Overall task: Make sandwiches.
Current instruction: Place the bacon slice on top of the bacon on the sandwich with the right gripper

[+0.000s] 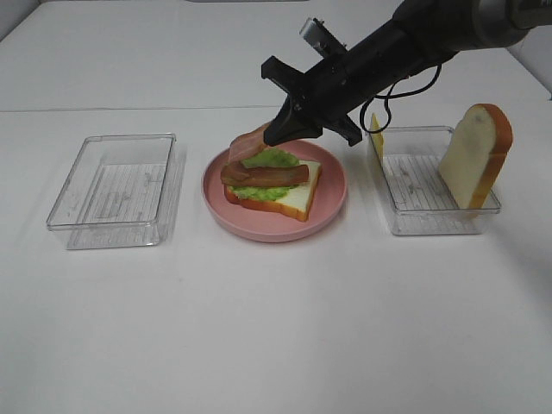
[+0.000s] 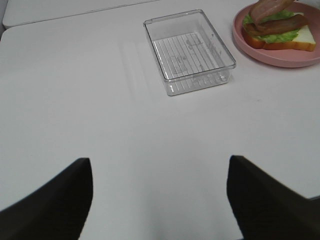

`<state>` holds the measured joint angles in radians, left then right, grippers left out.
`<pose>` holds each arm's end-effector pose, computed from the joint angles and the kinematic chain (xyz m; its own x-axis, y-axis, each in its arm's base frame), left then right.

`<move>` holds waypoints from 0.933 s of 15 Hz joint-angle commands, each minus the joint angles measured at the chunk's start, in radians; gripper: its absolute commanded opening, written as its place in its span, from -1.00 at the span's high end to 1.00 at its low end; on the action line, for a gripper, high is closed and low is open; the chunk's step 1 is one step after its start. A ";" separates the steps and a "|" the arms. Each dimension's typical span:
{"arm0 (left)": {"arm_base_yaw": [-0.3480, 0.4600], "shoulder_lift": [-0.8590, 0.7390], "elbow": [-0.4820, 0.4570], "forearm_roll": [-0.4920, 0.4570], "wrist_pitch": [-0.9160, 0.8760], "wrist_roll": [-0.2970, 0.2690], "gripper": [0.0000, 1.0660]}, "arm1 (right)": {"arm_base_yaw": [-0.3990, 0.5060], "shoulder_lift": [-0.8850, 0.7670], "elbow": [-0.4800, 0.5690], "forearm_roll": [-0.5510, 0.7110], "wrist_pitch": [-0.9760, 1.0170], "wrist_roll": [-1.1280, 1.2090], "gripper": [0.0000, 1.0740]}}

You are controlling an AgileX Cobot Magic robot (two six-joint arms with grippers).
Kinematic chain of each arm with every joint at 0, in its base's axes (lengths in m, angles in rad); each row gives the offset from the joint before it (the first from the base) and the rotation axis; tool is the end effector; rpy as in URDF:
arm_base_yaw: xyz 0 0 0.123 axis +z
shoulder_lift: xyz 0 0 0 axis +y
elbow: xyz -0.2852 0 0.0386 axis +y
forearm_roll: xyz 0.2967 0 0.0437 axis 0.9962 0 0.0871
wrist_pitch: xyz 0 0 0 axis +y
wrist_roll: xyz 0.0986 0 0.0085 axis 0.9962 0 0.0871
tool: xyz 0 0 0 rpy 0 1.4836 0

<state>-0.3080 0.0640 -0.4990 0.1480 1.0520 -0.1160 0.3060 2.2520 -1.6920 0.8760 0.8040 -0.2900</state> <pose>0.0547 -0.0041 0.2951 -0.4855 0.1105 -0.8672 0.1747 0.9842 0.0276 0.4836 0.2102 0.1278 -0.9647 0.0388 -0.2603 -0.1411 0.7587 0.6360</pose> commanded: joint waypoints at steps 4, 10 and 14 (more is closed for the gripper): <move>-0.002 -0.008 0.001 -0.006 -0.004 -0.006 -0.35 | -0.001 -0.045 -0.006 -0.249 0.028 0.152 1.00; -0.002 -0.008 0.001 -0.006 -0.004 -0.006 -0.35 | -0.001 -0.045 -0.006 -0.266 0.067 0.146 0.58; -0.002 -0.008 0.001 -0.006 -0.004 -0.006 -0.35 | -0.001 -0.049 -0.006 -0.271 0.092 0.129 -0.11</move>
<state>-0.3080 0.0640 -0.4990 0.1480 1.0520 -0.1160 0.3060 2.2120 -1.6920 0.6020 0.8840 -0.1530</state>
